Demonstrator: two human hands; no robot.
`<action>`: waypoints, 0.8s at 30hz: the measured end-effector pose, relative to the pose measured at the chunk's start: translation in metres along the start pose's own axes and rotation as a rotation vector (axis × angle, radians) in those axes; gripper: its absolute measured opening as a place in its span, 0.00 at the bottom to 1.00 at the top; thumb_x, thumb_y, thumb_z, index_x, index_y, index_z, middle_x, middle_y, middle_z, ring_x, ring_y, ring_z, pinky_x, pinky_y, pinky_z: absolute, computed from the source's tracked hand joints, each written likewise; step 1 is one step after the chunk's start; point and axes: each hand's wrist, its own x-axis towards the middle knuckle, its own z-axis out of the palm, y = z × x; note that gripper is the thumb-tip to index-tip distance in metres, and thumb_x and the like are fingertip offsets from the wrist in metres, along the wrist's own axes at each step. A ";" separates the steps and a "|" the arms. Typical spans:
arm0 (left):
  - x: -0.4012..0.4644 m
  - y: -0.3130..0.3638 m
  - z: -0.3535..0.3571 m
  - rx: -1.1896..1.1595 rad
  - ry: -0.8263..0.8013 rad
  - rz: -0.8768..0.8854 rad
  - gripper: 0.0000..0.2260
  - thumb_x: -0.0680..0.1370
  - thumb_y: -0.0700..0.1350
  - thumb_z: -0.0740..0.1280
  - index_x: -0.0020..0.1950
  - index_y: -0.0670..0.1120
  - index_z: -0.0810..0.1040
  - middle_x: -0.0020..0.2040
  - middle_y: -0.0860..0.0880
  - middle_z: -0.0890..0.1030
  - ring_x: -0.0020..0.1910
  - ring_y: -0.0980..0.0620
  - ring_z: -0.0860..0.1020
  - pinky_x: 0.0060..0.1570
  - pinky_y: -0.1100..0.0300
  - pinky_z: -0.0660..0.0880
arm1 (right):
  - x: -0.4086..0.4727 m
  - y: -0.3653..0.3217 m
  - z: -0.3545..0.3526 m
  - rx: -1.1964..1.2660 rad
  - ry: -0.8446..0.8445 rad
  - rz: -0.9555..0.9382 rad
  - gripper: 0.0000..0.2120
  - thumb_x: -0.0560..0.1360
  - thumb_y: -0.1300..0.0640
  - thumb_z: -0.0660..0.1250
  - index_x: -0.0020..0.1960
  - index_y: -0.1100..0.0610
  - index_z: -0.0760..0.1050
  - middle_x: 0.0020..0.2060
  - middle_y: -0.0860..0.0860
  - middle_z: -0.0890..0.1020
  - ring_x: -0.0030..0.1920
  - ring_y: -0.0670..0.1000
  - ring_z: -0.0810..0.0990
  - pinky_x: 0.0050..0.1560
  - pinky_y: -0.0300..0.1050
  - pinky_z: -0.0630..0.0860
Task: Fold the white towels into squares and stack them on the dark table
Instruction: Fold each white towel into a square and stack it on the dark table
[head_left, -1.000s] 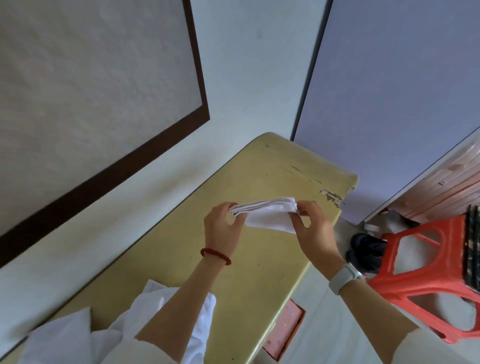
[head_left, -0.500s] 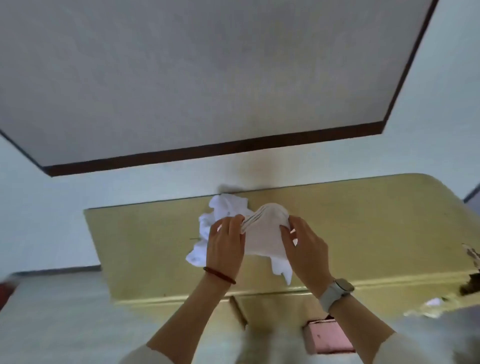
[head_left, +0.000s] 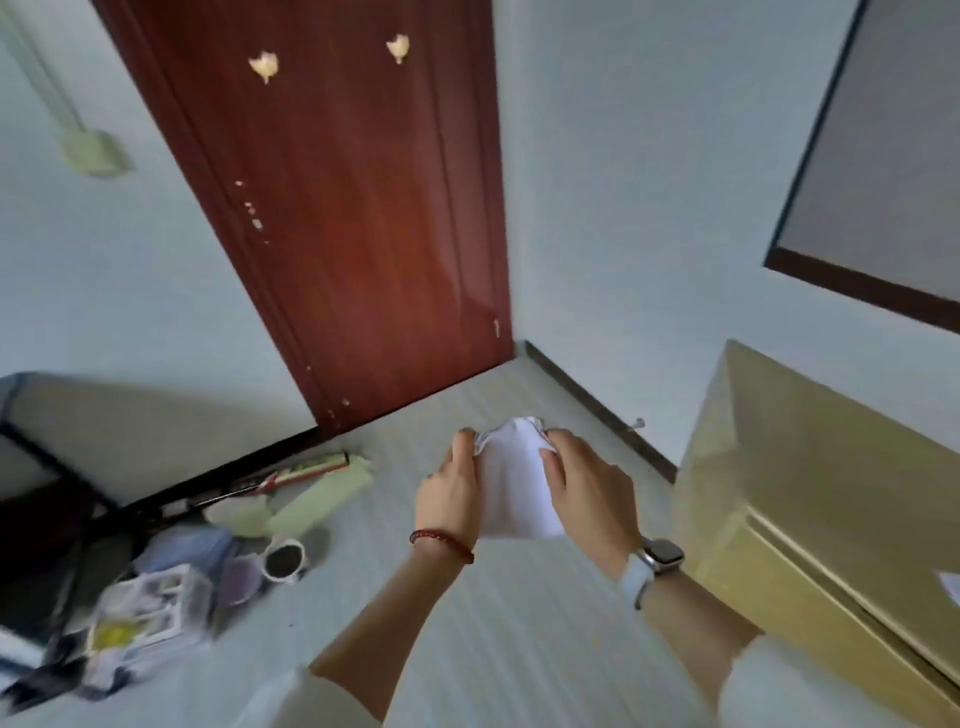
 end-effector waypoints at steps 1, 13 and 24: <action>0.000 -0.035 -0.021 0.026 -0.002 -0.039 0.12 0.79 0.41 0.52 0.63 0.45 0.64 0.60 0.42 0.76 0.52 0.36 0.76 0.46 0.51 0.71 | 0.008 -0.032 0.022 -0.010 -0.051 -0.031 0.16 0.81 0.49 0.50 0.63 0.52 0.68 0.52 0.51 0.79 0.44 0.61 0.78 0.38 0.47 0.70; -0.058 -0.410 -0.234 0.232 0.311 -0.338 0.25 0.76 0.33 0.60 0.71 0.49 0.63 0.53 0.43 0.70 0.40 0.45 0.74 0.36 0.60 0.67 | 0.036 -0.425 0.260 0.159 -0.550 -0.506 0.13 0.80 0.55 0.51 0.64 0.52 0.64 0.55 0.51 0.76 0.48 0.60 0.77 0.38 0.46 0.67; -0.031 -0.649 -0.423 0.565 0.588 -0.550 0.14 0.57 0.31 0.72 0.39 0.43 0.76 0.34 0.48 0.79 0.25 0.50 0.77 0.25 0.65 0.71 | 0.086 -0.720 0.422 0.442 -0.679 -0.711 0.10 0.79 0.55 0.56 0.58 0.57 0.69 0.54 0.53 0.78 0.52 0.60 0.77 0.41 0.49 0.68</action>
